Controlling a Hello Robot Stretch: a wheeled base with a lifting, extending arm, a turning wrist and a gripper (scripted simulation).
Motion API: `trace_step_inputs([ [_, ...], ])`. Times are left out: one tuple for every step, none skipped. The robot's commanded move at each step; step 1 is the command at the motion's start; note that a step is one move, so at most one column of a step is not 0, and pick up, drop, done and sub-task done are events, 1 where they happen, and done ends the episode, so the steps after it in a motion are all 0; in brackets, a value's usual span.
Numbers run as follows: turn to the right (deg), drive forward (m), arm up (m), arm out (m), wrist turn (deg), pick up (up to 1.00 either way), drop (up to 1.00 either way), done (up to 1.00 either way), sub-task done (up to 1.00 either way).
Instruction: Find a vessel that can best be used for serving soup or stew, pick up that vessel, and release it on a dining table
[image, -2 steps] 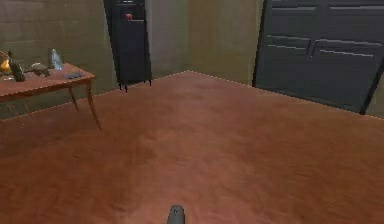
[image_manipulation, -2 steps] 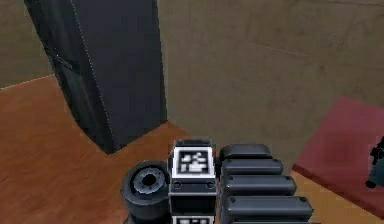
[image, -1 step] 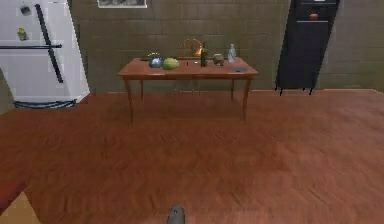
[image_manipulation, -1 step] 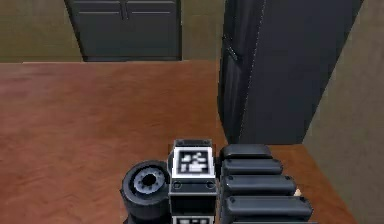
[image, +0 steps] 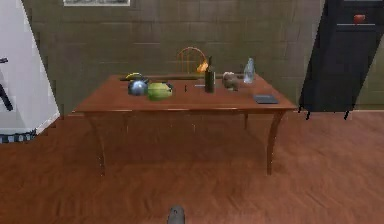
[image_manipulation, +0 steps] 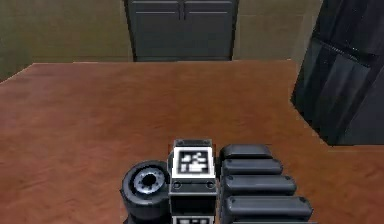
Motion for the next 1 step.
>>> trace_step_inputs([
  [0.0,0.9,0.0,0.0,0.0,0.0,0.0,0.0,0.0],
])
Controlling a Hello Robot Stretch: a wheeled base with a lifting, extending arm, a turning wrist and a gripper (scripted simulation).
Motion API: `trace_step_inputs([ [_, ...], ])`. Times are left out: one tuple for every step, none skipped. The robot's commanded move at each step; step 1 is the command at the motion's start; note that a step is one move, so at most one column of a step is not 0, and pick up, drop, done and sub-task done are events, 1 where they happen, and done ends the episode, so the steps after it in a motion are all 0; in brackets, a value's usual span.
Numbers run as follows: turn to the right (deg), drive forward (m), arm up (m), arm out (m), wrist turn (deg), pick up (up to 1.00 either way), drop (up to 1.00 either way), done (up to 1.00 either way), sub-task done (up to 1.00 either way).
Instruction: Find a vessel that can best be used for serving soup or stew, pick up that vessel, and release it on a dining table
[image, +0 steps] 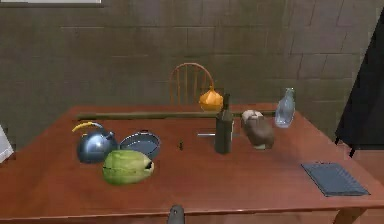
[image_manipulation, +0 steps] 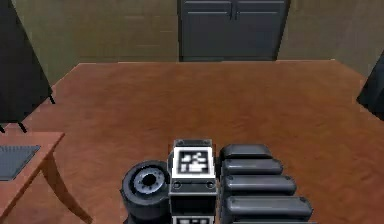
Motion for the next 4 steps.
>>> trace_step_inputs([
  [45.0,0.0,0.0,0.0,0.0,0.0,0.0,0.0,0.0],
  [45.0,0.0,0.0,0.0,0.0,0.0,0.0,0.0,0.0],
  [6.0,0.0,0.0,0.0,0.0,0.0,0.0,0.0,0.0],
  [-45.0,0.0,0.0,0.0,0.0,0.0,0.0,0.0,0.0],
])
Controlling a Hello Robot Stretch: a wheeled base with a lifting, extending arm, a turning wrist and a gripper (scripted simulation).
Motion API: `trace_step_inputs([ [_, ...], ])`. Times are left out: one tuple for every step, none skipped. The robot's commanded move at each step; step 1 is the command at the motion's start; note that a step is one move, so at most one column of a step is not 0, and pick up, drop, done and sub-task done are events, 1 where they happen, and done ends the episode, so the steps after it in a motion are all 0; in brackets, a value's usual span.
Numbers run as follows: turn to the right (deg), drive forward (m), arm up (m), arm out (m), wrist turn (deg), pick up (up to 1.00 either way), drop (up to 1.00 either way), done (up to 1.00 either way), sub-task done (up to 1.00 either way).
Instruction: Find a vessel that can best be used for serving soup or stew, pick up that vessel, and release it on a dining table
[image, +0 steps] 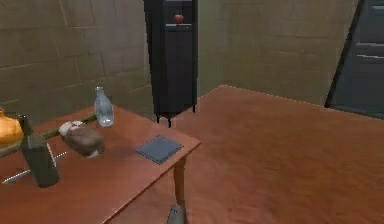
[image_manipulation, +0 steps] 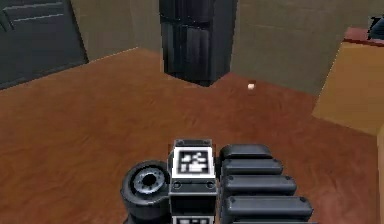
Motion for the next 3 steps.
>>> trace_step_inputs([
  [-45.0,0.0,0.0,0.0,0.0,0.0,0.0,0.0,0.0],
  [-18.0,0.0,0.0,0.0,0.0,0.0,0.0,0.0,0.0],
  [45.0,0.0,0.0,0.0,0.0,0.0,0.0,0.0,0.0],
])
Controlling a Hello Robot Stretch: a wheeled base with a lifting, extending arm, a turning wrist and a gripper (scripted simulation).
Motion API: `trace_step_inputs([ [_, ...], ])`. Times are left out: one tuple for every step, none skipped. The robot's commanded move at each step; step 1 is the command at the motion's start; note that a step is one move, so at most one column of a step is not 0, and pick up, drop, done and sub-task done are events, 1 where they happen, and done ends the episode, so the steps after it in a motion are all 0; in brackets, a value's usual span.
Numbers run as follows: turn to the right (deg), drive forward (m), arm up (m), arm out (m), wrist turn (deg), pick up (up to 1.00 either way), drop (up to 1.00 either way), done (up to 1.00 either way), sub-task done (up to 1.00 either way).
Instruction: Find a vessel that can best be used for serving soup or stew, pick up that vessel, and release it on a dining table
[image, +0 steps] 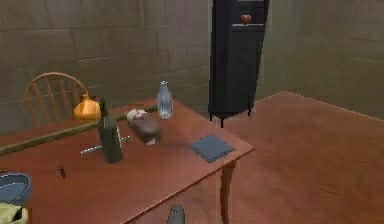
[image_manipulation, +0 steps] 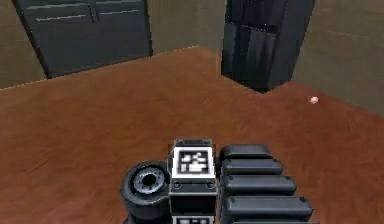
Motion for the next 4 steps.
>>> trace_step_inputs([
  [45.0,0.0,0.0,0.0,0.0,0.0,0.0,0.0,0.0],
  [24.0,0.0,0.0,0.0,0.0,0.0,0.0,0.0,0.0],
  [3.0,0.0,0.0,0.0,0.0,0.0,0.0,0.0,0.0],
  [-45.0,0.0,0.0,0.0,0.0,0.0,0.0,0.0,0.0],
])
